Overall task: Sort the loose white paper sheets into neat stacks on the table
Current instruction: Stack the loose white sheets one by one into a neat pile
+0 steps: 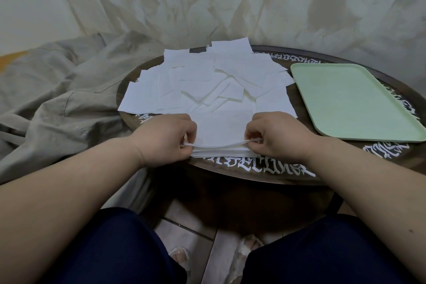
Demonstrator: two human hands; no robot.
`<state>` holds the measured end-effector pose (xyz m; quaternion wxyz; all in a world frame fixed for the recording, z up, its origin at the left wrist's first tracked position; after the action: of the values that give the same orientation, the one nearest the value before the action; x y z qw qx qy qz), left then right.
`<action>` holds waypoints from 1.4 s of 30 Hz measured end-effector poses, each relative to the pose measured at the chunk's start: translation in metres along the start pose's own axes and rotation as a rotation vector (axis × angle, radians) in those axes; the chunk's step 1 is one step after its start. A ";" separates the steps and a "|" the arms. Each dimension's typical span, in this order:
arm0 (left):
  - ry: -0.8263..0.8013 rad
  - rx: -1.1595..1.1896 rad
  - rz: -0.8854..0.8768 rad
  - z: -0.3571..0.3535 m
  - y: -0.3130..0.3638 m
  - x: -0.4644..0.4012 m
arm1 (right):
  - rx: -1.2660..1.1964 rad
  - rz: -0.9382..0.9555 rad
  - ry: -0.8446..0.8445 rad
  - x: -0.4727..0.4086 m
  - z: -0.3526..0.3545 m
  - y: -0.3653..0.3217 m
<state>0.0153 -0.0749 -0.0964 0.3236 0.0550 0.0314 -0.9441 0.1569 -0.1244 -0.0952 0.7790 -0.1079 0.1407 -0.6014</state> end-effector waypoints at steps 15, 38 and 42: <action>-0.071 0.047 0.082 -0.004 -0.008 0.001 | -0.080 -0.076 -0.076 0.004 -0.005 0.007; -0.097 0.083 0.163 -0.011 -0.016 -0.002 | -0.150 -0.143 -0.006 0.000 -0.004 0.018; -0.151 0.099 0.175 -0.020 -0.016 -0.003 | -0.157 -0.212 -0.087 0.002 -0.015 0.025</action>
<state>0.0099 -0.0585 -0.1153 0.4032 0.0020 -0.0445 -0.9140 0.1747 -0.1199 -0.1175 0.7058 -0.2087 0.1410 -0.6621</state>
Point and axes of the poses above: each hand's wrist, its own x-axis away from the middle knuckle, its own z-axis out of the back of the hand, y = z × x, the point moved 10 cm from there along -x, towards the middle knuckle, and after that the axes turned 10 degrees about -x, right-handed, at the moved point
